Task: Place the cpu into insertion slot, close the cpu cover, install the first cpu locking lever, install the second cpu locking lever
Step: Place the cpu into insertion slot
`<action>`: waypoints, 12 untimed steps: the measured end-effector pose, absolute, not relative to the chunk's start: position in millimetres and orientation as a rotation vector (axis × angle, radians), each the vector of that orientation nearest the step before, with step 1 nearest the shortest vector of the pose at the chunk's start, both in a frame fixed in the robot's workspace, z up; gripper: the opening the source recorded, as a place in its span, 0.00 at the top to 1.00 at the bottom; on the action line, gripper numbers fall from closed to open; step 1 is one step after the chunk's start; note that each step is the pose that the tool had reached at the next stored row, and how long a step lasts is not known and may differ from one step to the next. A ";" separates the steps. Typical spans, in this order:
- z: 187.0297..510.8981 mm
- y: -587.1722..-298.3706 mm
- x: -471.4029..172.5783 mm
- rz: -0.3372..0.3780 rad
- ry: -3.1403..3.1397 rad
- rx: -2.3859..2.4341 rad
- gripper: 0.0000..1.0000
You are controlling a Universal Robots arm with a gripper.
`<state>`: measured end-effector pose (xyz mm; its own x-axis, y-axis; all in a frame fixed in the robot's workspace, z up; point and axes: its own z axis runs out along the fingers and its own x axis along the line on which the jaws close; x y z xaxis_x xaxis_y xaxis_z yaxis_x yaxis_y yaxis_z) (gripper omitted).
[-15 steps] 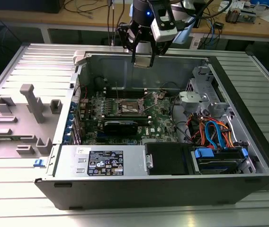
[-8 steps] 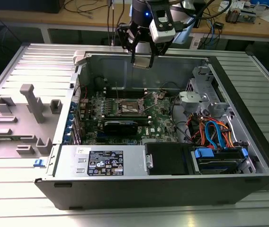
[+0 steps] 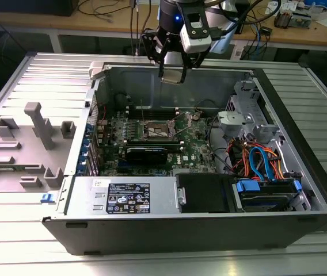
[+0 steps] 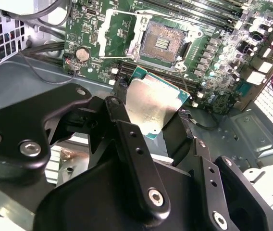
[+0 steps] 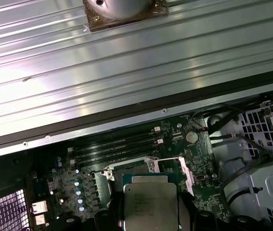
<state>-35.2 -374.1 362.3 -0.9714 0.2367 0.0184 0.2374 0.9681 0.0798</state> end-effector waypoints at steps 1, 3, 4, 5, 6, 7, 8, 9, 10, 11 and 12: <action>362.1 -374.2 -35.4 -0.128 -3.107 -0.378 0.46; 361.7 -374.5 -36.0 -0.128 -3.106 -0.389 0.46; 361.6 -374.6 -36.2 -0.128 -3.106 -0.392 0.46; 361.3 -374.8 -36.6 -0.128 -3.105 -0.398 0.46; 361.1 -375.0 -36.9 -0.128 -3.105 -0.403 0.46; 361.0 -375.0 -37.2 -0.128 -3.105 -0.406 0.46; 360.8 -375.1 -37.5 -0.128 -3.104 -0.410 0.46; 360.6 -375.1 -37.8 -0.128 -3.104 -0.414 0.46; 360.4 -375.2 -38.1 -0.128 -3.103 -0.420 0.46; 360.3 -375.2 -38.4 -0.128 -3.103 -0.424 0.46; 360.0 -375.3 -38.8 -0.128 -3.102 -0.430 0.46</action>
